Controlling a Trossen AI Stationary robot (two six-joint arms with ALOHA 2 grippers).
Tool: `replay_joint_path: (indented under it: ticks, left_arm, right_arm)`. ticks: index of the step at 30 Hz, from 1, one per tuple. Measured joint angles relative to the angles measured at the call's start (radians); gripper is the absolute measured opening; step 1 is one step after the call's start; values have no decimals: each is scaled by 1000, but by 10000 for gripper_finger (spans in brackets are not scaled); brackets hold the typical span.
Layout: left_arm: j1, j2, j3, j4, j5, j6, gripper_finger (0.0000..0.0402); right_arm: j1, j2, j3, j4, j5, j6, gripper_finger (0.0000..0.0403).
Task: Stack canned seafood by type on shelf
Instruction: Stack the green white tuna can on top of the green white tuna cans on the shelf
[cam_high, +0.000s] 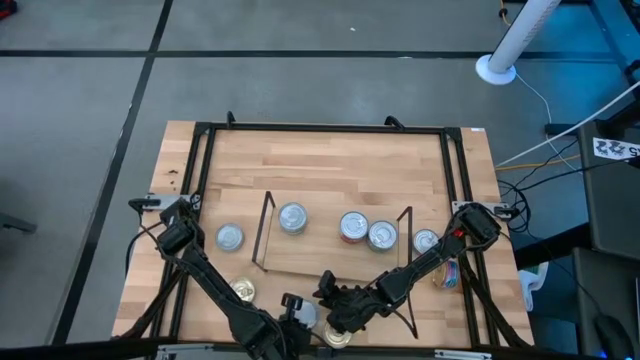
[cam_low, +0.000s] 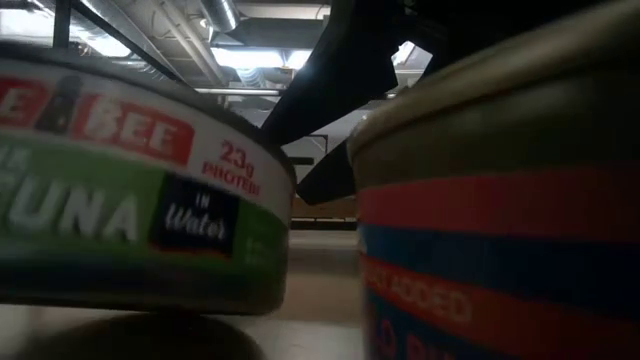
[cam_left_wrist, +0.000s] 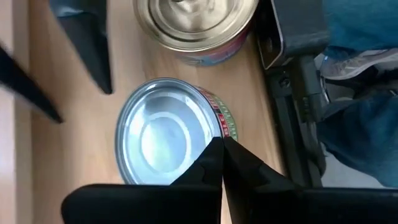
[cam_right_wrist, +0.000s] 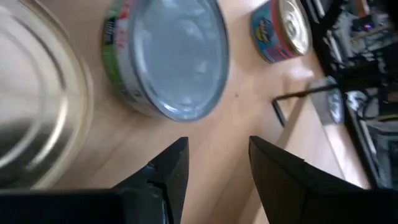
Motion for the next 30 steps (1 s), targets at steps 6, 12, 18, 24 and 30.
replay_joint_path:
  ticks: [6,12,18,24,30]
  left_arm:
    - [0,-1,28,-56,-23,0,0]
    - [9,-3,57,-107,-56,1,0]
    - [33,-3,57,-142,-57,1,0]
    - [55,-9,57,-159,-57,2,0]
    - [56,-27,57,-165,-70,1,0]
  right_arm:
    - [-11,0,0,1,-60,0,168]
    - [-15,0,0,7,-146,0,168]
    - [-14,0,0,8,-161,0,168]
    - [-15,0,0,8,-214,0,168]
    - [-16,0,0,-1,-221,1,168]
